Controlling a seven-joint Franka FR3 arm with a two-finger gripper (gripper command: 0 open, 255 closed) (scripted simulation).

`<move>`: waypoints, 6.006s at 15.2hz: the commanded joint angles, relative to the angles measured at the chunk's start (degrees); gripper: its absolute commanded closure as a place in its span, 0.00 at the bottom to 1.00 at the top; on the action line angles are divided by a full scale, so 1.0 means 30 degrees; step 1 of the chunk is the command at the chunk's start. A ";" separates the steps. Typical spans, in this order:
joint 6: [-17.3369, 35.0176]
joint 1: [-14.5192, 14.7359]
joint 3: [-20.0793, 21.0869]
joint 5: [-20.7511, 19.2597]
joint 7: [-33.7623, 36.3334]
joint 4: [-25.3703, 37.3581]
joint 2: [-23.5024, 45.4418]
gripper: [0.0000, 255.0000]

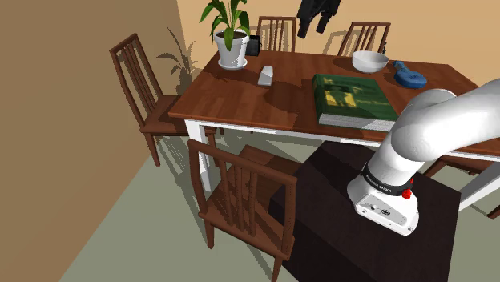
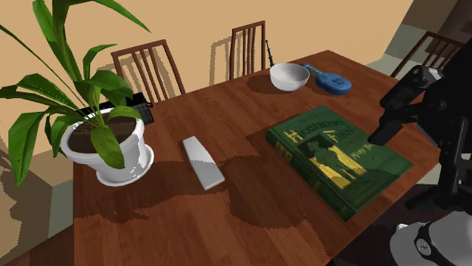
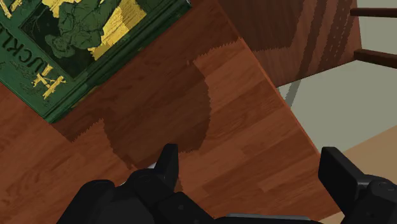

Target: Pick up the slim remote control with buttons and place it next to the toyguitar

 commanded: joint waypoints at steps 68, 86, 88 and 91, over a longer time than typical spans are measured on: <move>0.6471 -0.4658 -0.1712 -0.0113 1.1441 1.5219 2.4930 1.00; 0.3079 -0.4810 -0.1840 -0.0217 1.1263 1.6858 2.3175 1.00; 0.3766 -0.5101 -0.2008 -0.0250 1.0767 1.4820 2.1825 1.00; 0.4599 -0.5547 -0.2306 -0.0320 0.9988 1.2157 1.9995 1.00</move>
